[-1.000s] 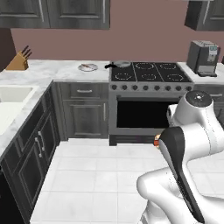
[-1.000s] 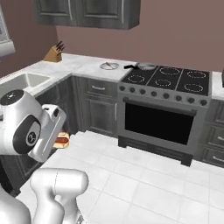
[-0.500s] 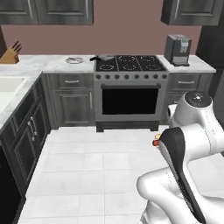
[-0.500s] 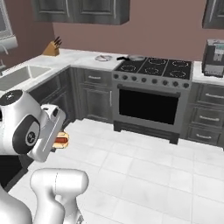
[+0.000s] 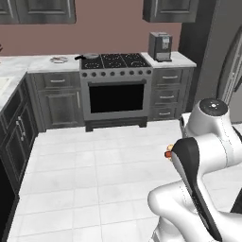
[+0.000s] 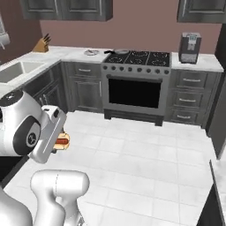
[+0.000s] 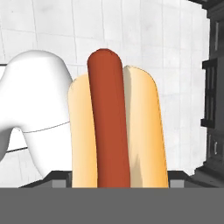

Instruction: Place the cold items (onion and orange) from the fridge in one tupperware on the dining counter. Place the warm items (hot dog and kebab skewer) in the stove area in another tupperware.

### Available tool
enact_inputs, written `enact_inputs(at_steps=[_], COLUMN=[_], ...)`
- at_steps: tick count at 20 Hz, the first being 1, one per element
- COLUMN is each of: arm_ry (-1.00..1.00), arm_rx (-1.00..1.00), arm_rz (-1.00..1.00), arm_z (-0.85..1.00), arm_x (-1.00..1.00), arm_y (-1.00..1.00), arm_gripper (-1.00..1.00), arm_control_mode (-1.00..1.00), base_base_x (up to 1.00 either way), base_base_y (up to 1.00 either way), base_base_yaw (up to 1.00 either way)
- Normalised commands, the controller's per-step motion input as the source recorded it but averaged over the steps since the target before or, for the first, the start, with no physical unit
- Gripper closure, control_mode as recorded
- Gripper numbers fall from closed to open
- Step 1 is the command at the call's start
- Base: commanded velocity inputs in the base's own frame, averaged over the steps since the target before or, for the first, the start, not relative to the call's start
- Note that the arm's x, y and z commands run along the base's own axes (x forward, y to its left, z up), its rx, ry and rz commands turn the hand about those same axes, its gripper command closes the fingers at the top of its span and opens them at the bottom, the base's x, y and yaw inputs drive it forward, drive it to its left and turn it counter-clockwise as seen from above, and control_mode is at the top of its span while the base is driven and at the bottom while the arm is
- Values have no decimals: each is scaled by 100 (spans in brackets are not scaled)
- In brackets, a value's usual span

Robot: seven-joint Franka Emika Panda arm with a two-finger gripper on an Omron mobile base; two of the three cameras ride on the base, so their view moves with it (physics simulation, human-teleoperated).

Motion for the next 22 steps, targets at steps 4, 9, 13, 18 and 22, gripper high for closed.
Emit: enact_inputs(at_steps=[4, 9, 13, 18, 22], arm_ry=[0, 0, 0, 0, 0], arm_rx=[0, 0, 0, 0, 0], arm_rz=[0, 0, 0, 0, 0], arm_z=[0, 0, 0, 0, 0], arm_x=[0, 0, 0, 0, 0], arm_y=[0, 0, 0, 0, 0], arm_gripper=[100, 100, 100, 100, 100], arm_control_mode=[100, 100, 100, 100, 100], base_base_x=[-100, -100, -100, -100, -100], base_base_y=[-26, -33, -41, -50, -56], base_base_yaw=[-26, -27, -29, -26, -19])
